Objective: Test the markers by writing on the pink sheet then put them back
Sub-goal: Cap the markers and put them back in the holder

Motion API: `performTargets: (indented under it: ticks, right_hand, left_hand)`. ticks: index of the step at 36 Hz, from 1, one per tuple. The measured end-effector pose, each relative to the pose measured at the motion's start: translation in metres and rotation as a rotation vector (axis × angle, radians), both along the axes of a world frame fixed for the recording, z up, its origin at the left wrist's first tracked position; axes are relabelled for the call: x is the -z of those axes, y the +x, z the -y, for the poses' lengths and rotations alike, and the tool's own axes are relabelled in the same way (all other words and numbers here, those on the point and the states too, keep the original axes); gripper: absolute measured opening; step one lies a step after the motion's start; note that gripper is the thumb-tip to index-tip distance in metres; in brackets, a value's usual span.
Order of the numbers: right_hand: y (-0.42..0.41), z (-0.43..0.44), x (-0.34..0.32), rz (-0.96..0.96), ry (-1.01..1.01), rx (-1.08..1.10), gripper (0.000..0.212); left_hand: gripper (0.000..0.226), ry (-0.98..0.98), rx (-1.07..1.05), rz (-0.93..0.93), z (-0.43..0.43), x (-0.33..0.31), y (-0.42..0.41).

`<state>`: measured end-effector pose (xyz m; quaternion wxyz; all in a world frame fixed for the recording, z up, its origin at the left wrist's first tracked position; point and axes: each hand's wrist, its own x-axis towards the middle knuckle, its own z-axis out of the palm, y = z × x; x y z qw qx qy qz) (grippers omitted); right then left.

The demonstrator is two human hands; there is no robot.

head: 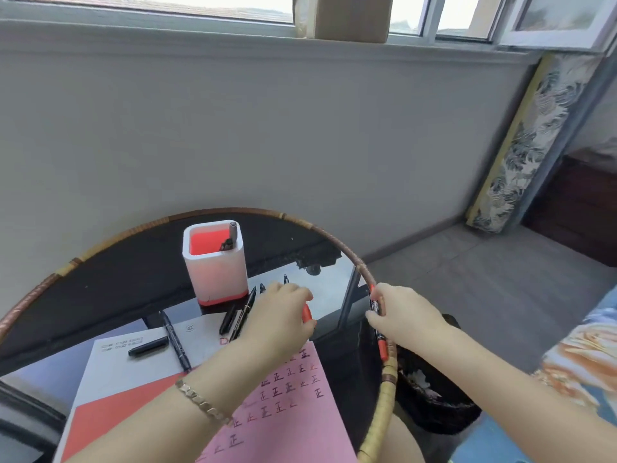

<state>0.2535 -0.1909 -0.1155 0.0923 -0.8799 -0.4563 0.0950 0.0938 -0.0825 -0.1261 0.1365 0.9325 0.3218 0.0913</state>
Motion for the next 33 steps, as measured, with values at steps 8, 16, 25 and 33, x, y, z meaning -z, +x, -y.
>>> performTargets:
  ticks: [8,16,25,33]
  right_hand:
    - [-0.006,0.003,0.016,0.007,0.049,0.025,0.029]
    - [-0.005,0.013,0.016,-0.232,0.327,0.078,0.031]
    - [-0.033,0.01,0.007,-0.484,0.598,0.035,0.025]
    - [-0.081,0.001,0.0,-0.61,0.741,-0.287,0.024]
  left_hand:
    - [0.036,0.078,-0.001,-0.207,-0.002,0.003,0.017]
    - [0.021,-0.322,-0.115,0.24,0.007,-0.011,0.012]
    - [0.033,-0.763,-0.339,0.67,0.0,-0.039,-0.03]
    - [0.021,-0.881,-0.568,0.96,-0.002,-0.037,-0.068]
